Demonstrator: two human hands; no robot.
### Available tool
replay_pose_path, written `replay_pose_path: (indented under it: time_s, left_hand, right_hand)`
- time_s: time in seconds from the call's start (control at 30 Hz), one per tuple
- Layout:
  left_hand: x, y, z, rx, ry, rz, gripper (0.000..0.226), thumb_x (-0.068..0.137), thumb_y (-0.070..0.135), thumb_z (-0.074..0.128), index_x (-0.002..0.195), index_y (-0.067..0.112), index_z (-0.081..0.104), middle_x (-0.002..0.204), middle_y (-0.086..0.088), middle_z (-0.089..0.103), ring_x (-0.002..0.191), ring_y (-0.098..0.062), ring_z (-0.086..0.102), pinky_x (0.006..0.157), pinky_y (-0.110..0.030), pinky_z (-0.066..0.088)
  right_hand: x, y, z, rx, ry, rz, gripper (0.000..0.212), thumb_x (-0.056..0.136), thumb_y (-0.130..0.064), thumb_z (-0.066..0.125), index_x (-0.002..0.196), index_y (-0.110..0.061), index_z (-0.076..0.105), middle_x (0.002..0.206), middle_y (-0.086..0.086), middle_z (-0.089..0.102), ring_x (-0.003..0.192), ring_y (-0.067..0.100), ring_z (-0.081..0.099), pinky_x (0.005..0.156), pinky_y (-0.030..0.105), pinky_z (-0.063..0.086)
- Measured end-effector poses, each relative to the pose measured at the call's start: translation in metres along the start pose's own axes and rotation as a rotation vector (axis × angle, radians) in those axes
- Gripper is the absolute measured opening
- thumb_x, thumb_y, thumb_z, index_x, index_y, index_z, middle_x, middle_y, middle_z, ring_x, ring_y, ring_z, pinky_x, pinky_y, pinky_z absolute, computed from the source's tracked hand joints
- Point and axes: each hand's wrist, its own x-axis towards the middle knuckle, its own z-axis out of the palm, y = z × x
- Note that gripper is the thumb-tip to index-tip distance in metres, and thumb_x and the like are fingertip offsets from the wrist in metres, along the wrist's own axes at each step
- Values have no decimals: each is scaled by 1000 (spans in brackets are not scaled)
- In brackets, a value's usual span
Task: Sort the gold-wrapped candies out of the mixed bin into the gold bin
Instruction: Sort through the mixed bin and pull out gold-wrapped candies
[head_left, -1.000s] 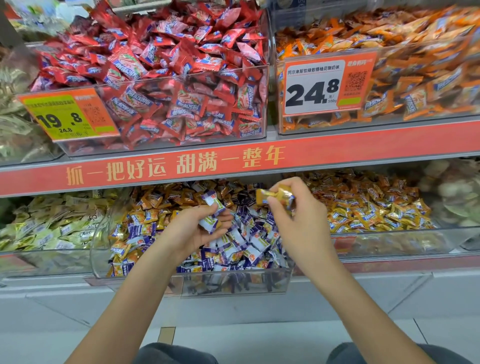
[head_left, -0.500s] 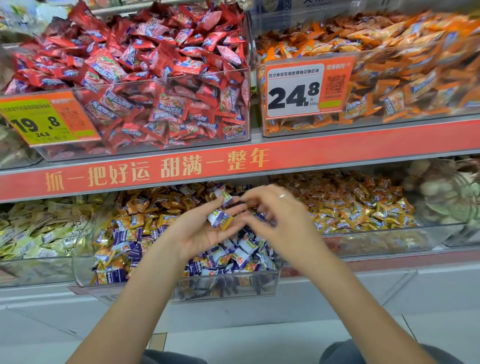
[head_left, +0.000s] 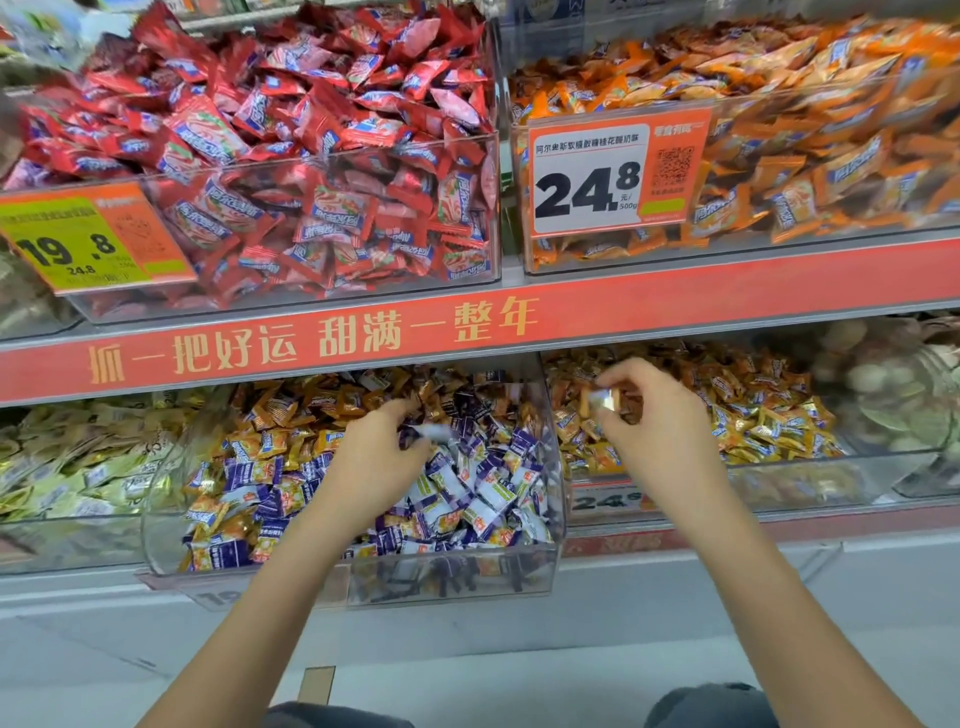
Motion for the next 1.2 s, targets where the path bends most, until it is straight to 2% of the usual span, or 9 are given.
replay_pose_path:
  time_s: [0.07, 0.2, 0.3, 0.37, 0.5, 0.6, 0.77, 1.03, 1.2]
  left_hand:
    - [3, 2, -2, 44, 12, 67, 56, 91, 18, 58, 143, 15, 37, 123, -11, 61, 43, -10, 51, 43, -18, 43]
    - [34, 28, 6, 98, -82, 338, 33, 95, 20, 54, 128, 20, 57, 132, 5, 56, 100, -12, 59, 86, -14, 36]
    - [79, 37, 38, 167, -305, 342, 35, 91, 23, 63, 125, 20, 60, 136, 2, 53, 121, -18, 51, 91, -18, 37]
    - [103, 38, 53, 213, -467, 279, 55, 84, 29, 70, 135, 23, 50, 145, 0, 43, 129, -21, 43, 100, -28, 37]
    - [127, 37, 60, 446, -775, 223, 88, 81, 38, 69, 151, 29, 16, 160, 1, 7, 145, -24, 15, 114, -41, 26]
    - [124, 42, 63, 614, -786, 289, 94, 81, 38, 70, 152, 26, 10, 160, -5, -1, 144, -28, 14, 110, -38, 29]
    - [126, 33, 66, 396, -815, 272, 92, 81, 23, 71, 151, 29, 12, 156, -4, 22, 130, -27, 41, 85, -32, 40]
    - [124, 23, 65, 307, -768, 298, 73, 86, 31, 68, 147, 23, 29, 156, 0, 23, 140, -22, 28, 108, -35, 29]
    - [120, 20, 47, -15, -640, 240, 34, 86, 37, 66, 115, 25, 55, 115, 5, 57, 104, -14, 53, 80, -19, 41]
  right_hand:
    - [6, 16, -7, -148, -106, 107, 14, 89, -14, 62, 99, -24, 65, 90, -8, 66, 47, 10, 47, 52, 28, 42]
    - [8, 13, -10, -112, -90, 132, 16, 91, -13, 58, 93, -28, 63, 81, -1, 60, 43, 15, 47, 52, 34, 48]
    - [8, 6, -4, -33, -172, 127, 16, 92, -13, 58, 96, -27, 64, 94, -3, 64, 71, 24, 66, 66, 39, 54]
    - [7, 4, -1, 4, -209, 152, 15, 92, -14, 59, 99, -25, 65, 98, -1, 67, 93, 32, 66, 76, 43, 56]
    - [10, 5, -1, 8, -208, 155, 15, 92, -15, 59, 101, -26, 64, 96, 1, 69, 94, 32, 66, 76, 44, 55]
    - [13, 7, 2, 6, -215, 153, 17, 92, -14, 59, 103, -27, 63, 96, 3, 70, 91, 32, 66, 75, 43, 55]
    - [16, 9, 10, 14, -230, 115, 21, 90, -16, 61, 109, -25, 62, 114, -6, 63, 86, 21, 65, 73, 27, 47]
    - [20, 10, 15, 71, -246, 117, 23, 89, -18, 64, 111, -24, 59, 106, -8, 61, 86, 11, 61, 79, 28, 48]
    - [24, 6, 15, 305, -292, 150, 19, 88, -16, 66, 103, -26, 61, 101, -7, 64, 95, 12, 62, 84, 30, 51]
